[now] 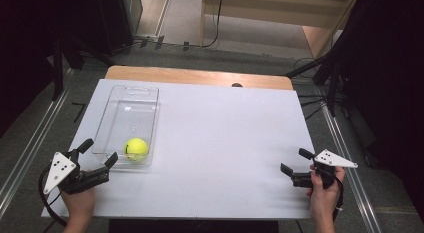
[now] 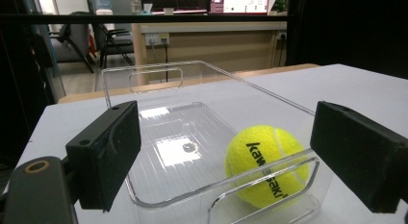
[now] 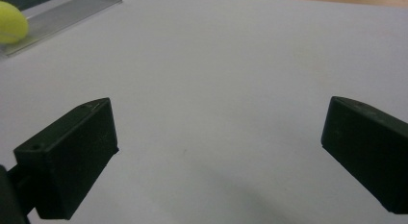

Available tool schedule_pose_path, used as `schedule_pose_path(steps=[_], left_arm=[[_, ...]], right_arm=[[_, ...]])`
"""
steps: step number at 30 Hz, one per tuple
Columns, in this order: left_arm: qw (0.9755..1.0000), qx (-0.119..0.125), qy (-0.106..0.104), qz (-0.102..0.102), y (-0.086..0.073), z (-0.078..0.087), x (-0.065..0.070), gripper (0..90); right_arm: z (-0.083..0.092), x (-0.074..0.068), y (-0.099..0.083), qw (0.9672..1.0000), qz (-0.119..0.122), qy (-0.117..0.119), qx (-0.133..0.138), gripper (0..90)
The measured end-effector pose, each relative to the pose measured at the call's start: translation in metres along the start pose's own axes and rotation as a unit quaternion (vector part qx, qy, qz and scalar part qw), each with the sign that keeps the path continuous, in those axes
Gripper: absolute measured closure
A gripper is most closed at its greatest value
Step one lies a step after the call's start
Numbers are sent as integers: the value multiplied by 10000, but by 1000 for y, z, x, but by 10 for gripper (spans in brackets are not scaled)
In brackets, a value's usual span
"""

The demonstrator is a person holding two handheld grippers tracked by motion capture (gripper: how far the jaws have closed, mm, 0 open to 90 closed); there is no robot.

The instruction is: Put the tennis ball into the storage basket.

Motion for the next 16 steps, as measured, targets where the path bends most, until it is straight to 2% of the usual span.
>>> schedule_pose_path(steps=[5,11,16], left_arm=[[10000,12,-1,4,0,0,0,111],[10000,24,1,10,0,0,0,111],[10000,12,7,6,1,0,0,111]], right_arm=[[4,4,-7,9998,-8,-73,173,0],[8,9,-12,9992,-185,-37,356,0],[9,11,-13,9990,-272,-84,330,0]])
Point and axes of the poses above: each handheld gripper's, and its own axes: z roughly backward along the jaws, y roughly out of its top, x roughly to its right, the point moved 2 cm from there along -z, roughly forward along the jaws, and after that the axes turned 11 degrees about -y, right-handed, at the moved point
